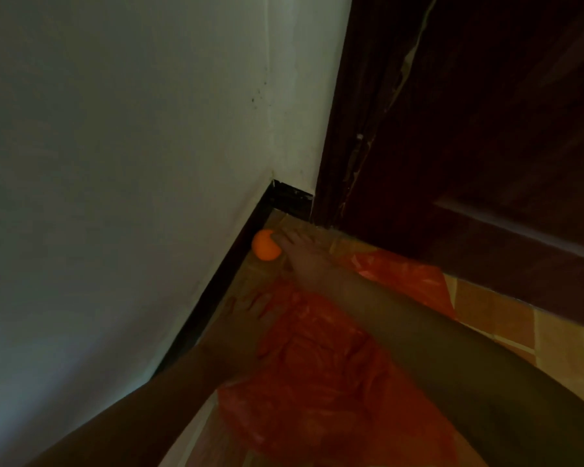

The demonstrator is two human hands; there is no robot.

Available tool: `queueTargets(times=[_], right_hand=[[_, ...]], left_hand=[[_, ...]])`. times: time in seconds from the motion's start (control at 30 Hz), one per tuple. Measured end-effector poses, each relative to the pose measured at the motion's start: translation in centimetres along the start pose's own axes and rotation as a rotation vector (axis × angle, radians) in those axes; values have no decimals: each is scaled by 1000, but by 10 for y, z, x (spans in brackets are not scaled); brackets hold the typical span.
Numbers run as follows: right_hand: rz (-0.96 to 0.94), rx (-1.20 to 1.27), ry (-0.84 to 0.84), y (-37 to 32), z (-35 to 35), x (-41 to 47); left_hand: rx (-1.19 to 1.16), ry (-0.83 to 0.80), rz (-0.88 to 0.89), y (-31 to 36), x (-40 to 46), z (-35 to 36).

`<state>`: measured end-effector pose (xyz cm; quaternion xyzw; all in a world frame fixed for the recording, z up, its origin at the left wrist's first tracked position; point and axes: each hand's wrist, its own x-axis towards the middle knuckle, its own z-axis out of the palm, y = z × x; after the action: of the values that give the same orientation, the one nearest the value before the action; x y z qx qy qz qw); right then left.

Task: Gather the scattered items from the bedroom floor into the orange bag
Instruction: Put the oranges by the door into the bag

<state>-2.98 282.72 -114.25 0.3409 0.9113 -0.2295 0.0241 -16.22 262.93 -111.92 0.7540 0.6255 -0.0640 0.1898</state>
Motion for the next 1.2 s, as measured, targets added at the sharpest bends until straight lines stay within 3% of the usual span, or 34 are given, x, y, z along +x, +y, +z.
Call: queueTargets(times=[0.17,0.4,0.63,0.73,0.87,1.1,1.2], right_hand=[[92,107,-27,-8,20,38],[81,-17,11,-16,39,45],[121,274,108,-16,37,24],[133,356,265,-13,22,-3],[149,378,339,-3,11,-62],[243,249,244,-2,39,-171],[265,290,186,-6,65,-196]], left_hand=[[3,-110,-50,-2,-25,-13],[-9,-207,-105,8,-40,-23],[-52,-207,-158,6,-35,-27],[-61,-220,-188,4,-33,-30],[-67,-175,-195,9,-32,-41],[-115,-12,-171,25,-10,-59],[-44,-116,-173,36,0,-40]])
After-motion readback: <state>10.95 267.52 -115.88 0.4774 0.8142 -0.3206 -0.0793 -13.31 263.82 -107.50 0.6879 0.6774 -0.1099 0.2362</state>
